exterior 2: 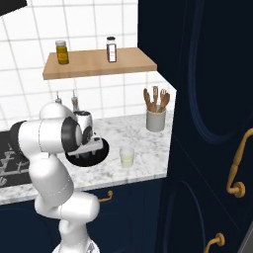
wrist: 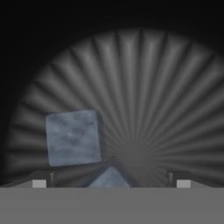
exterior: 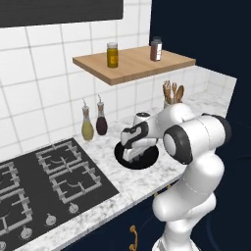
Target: Grab a lemon wedge from the fridge and one ice cube from the ice bowl, and put them in the glass of lemonade.
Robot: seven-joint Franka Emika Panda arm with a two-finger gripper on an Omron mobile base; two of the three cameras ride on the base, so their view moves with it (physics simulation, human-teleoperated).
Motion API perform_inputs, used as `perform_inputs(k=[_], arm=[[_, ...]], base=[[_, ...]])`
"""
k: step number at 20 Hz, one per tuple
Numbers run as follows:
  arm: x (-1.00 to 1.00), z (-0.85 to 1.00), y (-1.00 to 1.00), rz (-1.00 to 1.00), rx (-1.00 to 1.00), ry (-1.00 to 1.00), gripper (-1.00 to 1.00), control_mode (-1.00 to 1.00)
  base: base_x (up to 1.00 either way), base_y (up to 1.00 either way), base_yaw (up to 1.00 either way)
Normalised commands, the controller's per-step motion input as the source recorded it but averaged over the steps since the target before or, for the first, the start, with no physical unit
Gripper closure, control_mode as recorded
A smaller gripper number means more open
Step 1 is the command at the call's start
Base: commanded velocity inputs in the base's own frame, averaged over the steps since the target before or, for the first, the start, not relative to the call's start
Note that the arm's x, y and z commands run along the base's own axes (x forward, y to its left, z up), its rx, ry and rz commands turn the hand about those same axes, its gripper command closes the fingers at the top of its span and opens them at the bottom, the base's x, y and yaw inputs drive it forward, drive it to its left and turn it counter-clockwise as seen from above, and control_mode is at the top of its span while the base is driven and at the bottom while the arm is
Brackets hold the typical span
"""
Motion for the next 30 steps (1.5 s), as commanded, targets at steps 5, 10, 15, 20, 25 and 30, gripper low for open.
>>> perform_inputs(k=[5,10,15,20,25,30], arm=[[0.00,-0.31,-0.01,0.00,0.03,0.00,-1.00,-1.00],[-0.23,-0.03,0.00,0.00,0.01,-0.01,-1.00,-1.00],[-0.02,0.00,0.00,0.00,0.00,-0.01,-1.00,-1.00],[0.00,-0.12,0.00,0.00,0.00,0.00,-1.00,-1.00],[0.00,-0.19,0.00,0.00,0.00,0.01,-1.00,-1.00],[0.00,0.00,0.00,0.00,0.00,0.00,-1.00,-1.00]], base=[[0.00,0.00,0.00],[0.00,0.00,0.00],[0.00,0.00,0.00],[0.00,0.00,0.00],[0.00,0.00,0.00],[0.00,0.00,0.00]])
